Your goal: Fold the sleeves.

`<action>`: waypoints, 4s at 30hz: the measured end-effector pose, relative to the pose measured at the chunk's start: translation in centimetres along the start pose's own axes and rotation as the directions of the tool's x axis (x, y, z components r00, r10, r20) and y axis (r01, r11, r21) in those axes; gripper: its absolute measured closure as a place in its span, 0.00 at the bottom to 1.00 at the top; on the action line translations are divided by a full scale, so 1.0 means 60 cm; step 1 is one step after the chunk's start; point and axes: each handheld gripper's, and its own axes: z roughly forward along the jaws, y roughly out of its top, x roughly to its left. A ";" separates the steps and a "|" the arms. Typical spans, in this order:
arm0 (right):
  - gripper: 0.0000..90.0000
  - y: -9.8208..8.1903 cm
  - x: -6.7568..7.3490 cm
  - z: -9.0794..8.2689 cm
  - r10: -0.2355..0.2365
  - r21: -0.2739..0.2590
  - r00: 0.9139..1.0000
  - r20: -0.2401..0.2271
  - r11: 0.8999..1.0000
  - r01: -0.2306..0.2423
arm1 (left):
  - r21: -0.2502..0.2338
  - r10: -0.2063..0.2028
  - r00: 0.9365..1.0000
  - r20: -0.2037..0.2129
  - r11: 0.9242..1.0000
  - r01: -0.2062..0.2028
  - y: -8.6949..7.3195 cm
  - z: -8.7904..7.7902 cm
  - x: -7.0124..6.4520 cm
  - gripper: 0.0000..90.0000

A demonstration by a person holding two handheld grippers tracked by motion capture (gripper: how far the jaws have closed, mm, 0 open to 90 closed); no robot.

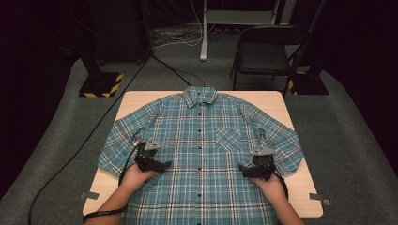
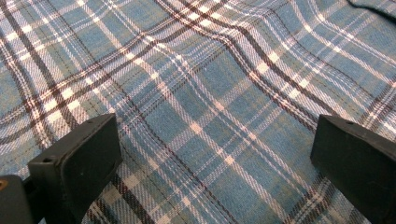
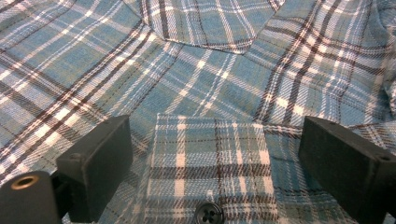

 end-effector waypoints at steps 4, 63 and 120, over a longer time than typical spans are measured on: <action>0.10 0.000 0.000 0.000 0.000 0.000 1.000 0.000 1.000 0.000 | 0.001 0.000 1.000 -0.003 1.000 0.000 0.000 0.000 -0.001 0.01; 0.09 0.001 -0.001 0.001 0.003 0.002 1.000 -0.003 1.000 -0.003 | -0.036 -0.176 0.982 -0.072 0.984 0.174 -0.026 -0.067 0.087 0.15; 0.09 0.000 -0.001 0.001 0.003 0.002 1.000 -0.003 1.000 -0.003 | -0.069 -0.270 0.949 -0.163 0.962 0.262 -0.063 -0.101 0.151 0.16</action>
